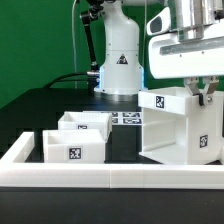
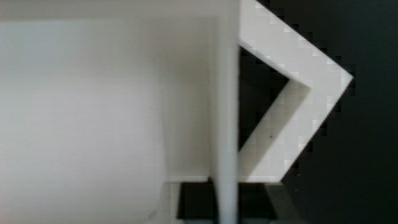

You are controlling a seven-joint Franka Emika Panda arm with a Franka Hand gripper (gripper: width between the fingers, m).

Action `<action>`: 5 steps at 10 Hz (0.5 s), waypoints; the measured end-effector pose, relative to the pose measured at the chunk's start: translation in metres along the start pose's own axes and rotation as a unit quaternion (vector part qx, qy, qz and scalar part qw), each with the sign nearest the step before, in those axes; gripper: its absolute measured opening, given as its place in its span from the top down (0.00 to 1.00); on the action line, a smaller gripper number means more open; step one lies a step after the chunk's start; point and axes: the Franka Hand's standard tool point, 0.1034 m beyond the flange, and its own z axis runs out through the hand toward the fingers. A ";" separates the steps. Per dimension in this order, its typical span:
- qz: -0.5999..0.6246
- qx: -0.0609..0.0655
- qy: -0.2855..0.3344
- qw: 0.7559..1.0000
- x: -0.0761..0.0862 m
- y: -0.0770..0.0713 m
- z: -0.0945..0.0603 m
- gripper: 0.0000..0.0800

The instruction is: Assemble drawer

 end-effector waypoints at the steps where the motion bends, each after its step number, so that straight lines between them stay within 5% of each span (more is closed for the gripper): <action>1: 0.011 0.000 0.000 1.000 0.000 0.000 0.000 0.95; 5: 0.183 0.011 -0.016 0.983 0.009 0.000 0.004 0.95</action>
Offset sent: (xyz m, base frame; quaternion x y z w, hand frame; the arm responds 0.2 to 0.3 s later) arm 0.0096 -0.0141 -0.0152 -0.0165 -0.0015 0.1783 0.9838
